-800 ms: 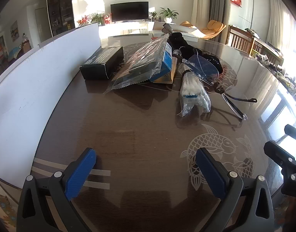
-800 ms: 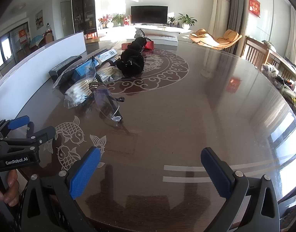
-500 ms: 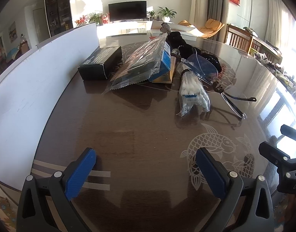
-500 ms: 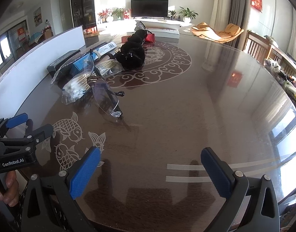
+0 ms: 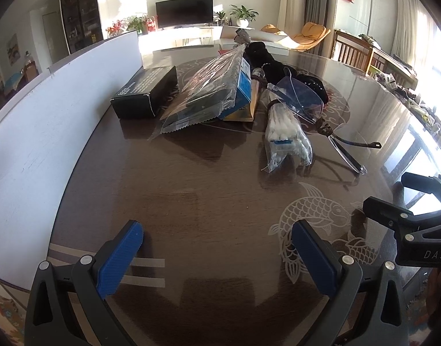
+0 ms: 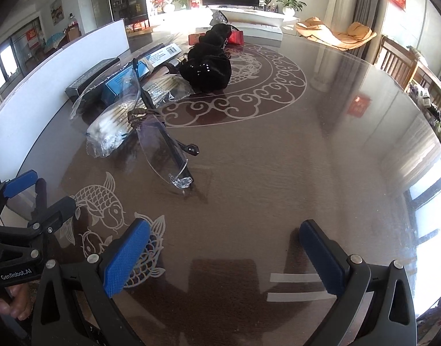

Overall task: Organize objects
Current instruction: 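Move the right tool toward the clear eyeglasses on the table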

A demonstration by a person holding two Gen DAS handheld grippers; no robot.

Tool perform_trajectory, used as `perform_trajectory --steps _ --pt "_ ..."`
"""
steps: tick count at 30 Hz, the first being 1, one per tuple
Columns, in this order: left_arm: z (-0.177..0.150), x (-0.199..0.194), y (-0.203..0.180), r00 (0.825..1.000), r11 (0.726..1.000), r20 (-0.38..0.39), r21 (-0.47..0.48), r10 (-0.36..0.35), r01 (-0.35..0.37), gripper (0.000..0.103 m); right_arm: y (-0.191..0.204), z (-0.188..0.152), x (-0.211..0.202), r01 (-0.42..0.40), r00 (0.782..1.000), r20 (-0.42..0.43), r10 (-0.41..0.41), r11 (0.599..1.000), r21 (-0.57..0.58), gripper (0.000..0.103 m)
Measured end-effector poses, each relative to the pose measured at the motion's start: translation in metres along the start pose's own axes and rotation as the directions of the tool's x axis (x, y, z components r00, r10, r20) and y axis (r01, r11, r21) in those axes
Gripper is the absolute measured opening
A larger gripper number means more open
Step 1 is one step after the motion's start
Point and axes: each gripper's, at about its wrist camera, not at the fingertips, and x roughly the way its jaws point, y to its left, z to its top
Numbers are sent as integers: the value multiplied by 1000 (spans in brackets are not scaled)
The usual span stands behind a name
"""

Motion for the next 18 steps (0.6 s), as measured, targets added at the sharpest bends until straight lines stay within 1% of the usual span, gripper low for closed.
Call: perform_trajectory --steps 5,11,15,18 --pt "2 1 1 1000 1000 -10 19 -18 19 103 7 24 15 -6 1000 -21 6 1000 -12 103" --pt "12 8 5 999 1000 -33 12 -12 12 103 14 47 32 -13 1000 3 13 1000 -25 103" --pt "21 14 11 999 1000 -53 -7 3 -3 103 13 55 37 -22 999 24 23 999 -41 103" --pt "22 16 16 999 1000 -48 -18 10 -10 103 12 55 37 -33 999 36 35 998 -55 103"
